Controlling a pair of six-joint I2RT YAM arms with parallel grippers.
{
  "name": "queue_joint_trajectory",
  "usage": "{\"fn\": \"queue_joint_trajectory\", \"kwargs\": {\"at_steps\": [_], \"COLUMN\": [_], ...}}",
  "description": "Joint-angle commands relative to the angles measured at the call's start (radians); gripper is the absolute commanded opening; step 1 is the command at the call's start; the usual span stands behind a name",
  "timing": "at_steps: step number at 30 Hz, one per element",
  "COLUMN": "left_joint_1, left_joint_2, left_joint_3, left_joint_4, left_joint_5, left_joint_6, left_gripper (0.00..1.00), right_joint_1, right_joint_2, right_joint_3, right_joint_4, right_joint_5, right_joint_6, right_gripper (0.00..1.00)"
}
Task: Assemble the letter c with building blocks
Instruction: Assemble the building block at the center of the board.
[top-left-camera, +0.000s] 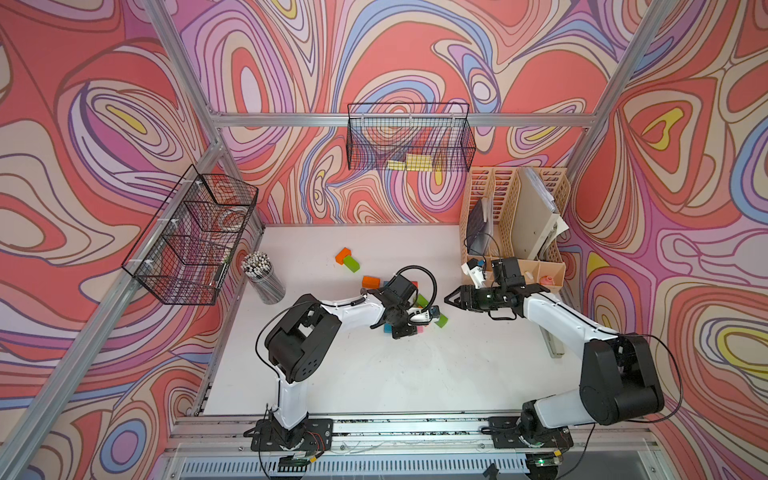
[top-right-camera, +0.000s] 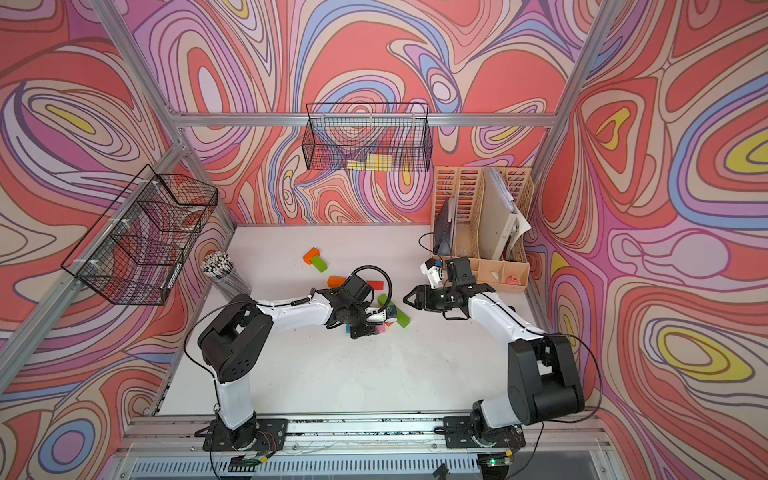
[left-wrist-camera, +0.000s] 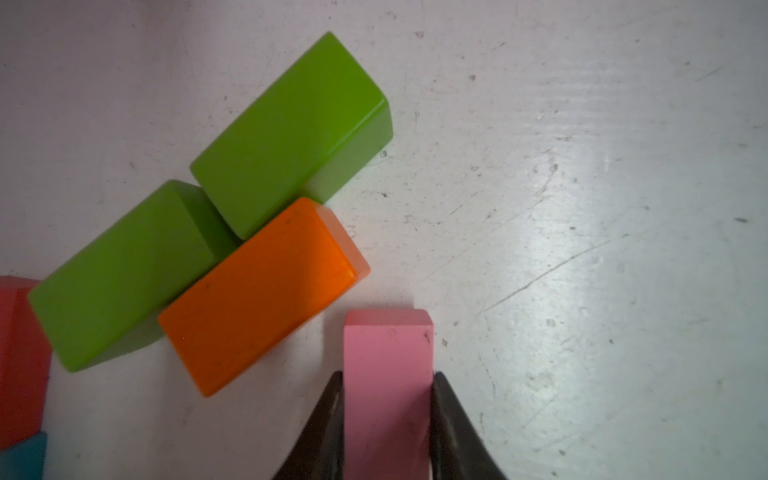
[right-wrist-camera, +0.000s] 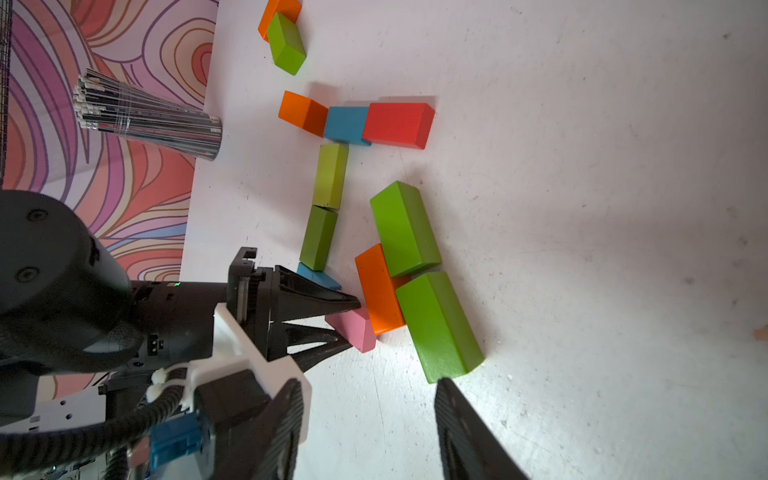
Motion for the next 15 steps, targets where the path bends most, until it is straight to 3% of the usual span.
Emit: {"fn": "queue_joint_trajectory", "kwargs": {"at_steps": [1,8,15], "left_joint_1": [0.005,0.005,0.005], "left_joint_2": [0.021,0.017,-0.011], "left_joint_3": [0.025,0.017,-0.007], "left_joint_4": [-0.026,-0.015,0.048], "left_joint_5": [-0.003,-0.006,0.012], "left_joint_6": [0.002,0.005,-0.013], "left_gripper": [0.32,0.48,0.54], "right_joint_1": [-0.007,-0.008,-0.008], "right_joint_2": [-0.011,-0.007,-0.003], "right_joint_3": [-0.012,-0.011,-0.010], "right_joint_4": [0.016,0.019,0.020], "right_joint_5": [-0.014,-0.016,-0.018], "right_joint_6": [0.005,0.007,0.007], "right_gripper": [0.55,0.55,0.54]}}
